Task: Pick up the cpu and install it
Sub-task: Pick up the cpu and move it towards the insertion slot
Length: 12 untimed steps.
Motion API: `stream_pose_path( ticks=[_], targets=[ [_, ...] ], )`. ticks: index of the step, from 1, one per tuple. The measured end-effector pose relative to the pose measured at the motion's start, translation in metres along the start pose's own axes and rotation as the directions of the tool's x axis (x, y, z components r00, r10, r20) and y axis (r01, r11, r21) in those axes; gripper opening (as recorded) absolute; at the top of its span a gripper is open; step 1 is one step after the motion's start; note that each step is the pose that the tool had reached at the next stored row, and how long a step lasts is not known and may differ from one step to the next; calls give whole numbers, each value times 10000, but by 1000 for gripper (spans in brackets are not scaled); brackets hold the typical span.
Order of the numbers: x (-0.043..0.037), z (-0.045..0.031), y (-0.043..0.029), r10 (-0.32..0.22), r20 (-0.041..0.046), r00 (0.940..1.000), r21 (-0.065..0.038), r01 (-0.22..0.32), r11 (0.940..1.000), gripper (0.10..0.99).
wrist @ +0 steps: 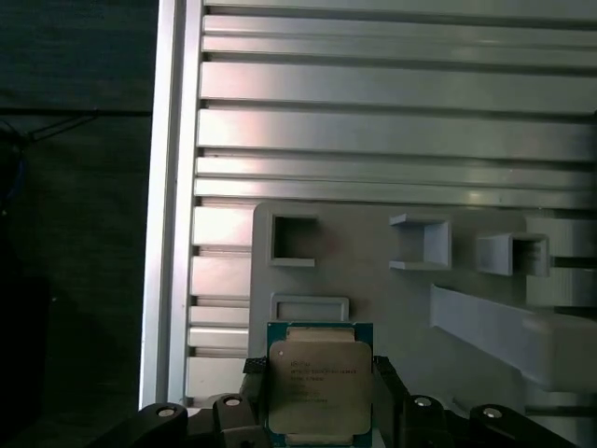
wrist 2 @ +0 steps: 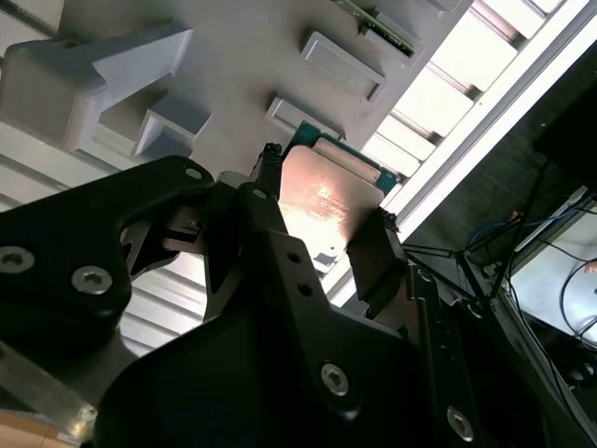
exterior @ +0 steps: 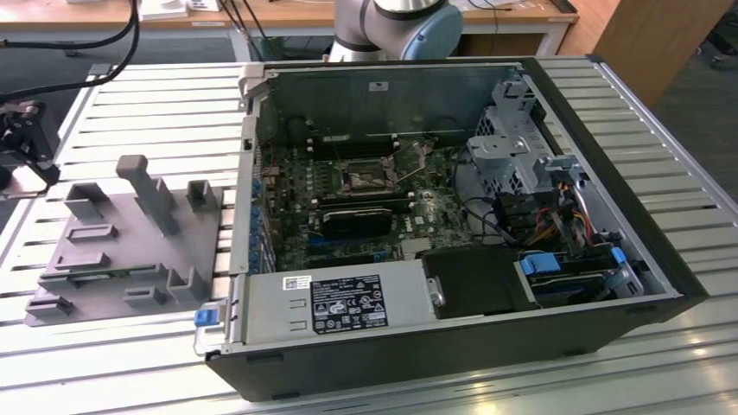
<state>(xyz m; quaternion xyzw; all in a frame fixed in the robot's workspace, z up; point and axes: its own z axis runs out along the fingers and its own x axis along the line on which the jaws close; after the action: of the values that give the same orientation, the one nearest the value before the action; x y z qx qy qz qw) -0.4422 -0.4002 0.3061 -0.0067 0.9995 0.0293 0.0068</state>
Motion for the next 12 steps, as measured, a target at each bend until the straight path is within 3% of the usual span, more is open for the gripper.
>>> stream_pose_path(
  ticks=[12],
  targets=[
    [-2, -135, 37, 1, 0, 10000, 0, -1, 10000, 537]
  ],
)
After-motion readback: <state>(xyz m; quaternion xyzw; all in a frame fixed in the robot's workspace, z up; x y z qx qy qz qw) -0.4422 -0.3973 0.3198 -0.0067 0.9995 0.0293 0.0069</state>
